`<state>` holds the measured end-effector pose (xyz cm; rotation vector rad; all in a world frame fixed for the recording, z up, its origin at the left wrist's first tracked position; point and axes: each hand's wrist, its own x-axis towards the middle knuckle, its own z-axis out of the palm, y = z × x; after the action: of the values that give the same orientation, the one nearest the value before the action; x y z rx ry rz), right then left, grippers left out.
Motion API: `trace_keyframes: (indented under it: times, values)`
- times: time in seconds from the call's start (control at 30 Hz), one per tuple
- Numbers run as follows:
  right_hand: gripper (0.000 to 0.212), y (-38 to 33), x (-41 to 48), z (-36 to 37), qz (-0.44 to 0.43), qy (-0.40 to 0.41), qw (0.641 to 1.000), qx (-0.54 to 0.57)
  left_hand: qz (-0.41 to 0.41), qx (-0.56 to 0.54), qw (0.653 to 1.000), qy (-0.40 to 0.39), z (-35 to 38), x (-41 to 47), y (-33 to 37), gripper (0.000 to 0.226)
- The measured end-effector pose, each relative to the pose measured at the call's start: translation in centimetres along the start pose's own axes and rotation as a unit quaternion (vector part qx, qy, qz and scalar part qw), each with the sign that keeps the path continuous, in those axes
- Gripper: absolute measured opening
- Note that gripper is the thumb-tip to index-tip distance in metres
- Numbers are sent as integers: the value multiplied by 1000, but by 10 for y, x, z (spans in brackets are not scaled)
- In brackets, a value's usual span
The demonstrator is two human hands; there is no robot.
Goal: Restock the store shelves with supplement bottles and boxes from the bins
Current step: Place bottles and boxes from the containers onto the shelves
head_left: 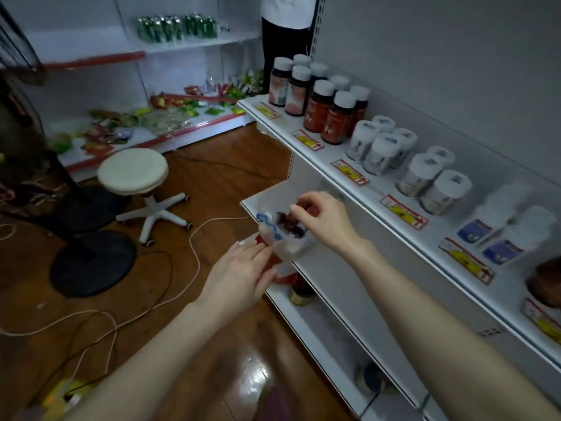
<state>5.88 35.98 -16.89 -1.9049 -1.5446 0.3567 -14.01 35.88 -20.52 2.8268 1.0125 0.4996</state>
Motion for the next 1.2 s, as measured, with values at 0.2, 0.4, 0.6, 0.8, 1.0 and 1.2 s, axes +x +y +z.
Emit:
trace_keyframes:
  times: [0.2,0.4,0.6,0.8,1.0,1.2]
  values:
    - [36,26,65,44,24,-43,999,0,-18,-17,999,-28,21,53,-55,48]
    - [37,52,128,74,70,-77,995,-4,-52,-30,997,-44,48,111,-111,40]
    - [35,76,158,96,133,-96,986,-31,-43,-71,993,-80,79,142,-147,40]
    - [31,98,156,115,243,-45,969,-19,-8,-139,980,-140,125,173,-186,43]
    - [32,127,147,157,304,5,952,-41,32,-150,980,-126,184,202,-227,41]
    - [32,168,153,198,303,-1,951,-59,50,-147,981,-119,244,222,-249,46]
